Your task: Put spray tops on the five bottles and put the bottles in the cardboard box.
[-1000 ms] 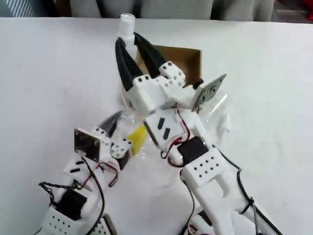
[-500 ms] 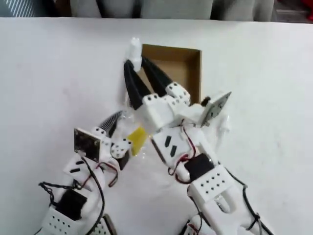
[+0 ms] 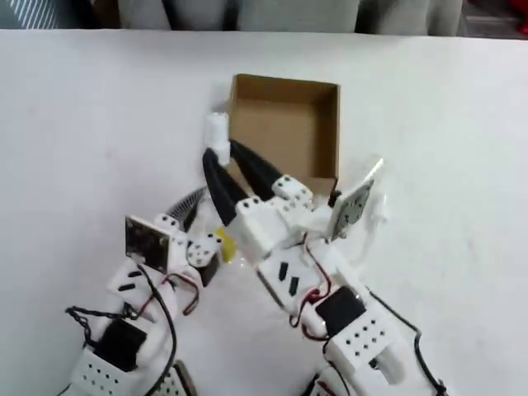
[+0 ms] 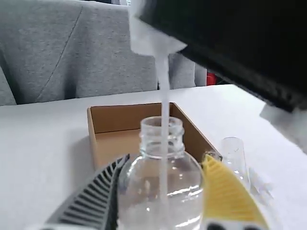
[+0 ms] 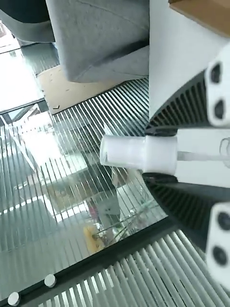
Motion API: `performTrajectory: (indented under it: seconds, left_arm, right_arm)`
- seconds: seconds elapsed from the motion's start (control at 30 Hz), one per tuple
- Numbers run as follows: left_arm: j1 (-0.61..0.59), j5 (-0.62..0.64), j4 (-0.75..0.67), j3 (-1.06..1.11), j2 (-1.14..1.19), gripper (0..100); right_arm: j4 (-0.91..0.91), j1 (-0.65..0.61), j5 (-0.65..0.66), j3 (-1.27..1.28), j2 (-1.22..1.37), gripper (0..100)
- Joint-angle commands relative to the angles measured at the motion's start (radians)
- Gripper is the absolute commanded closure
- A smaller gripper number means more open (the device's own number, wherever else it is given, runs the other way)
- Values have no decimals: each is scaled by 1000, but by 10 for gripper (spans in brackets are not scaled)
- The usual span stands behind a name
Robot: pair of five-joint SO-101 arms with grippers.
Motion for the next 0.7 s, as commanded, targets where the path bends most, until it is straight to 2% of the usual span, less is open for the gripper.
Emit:
performTrajectory:
  seconds: [0.0, 0.43, 0.67]
  left_arm:
    - [1, 8, -29, -9, -8, 980]
    - [1, 8, -28, -9, -8, 980]
    - [1, 8, -28, -8, -8, 980]
  right_arm:
    - [2, -13, -5, 23, -61, 982]
    - [4, -38, 2, 87, -119, 982]
    - [4, -64, 97, 89, -117, 982]
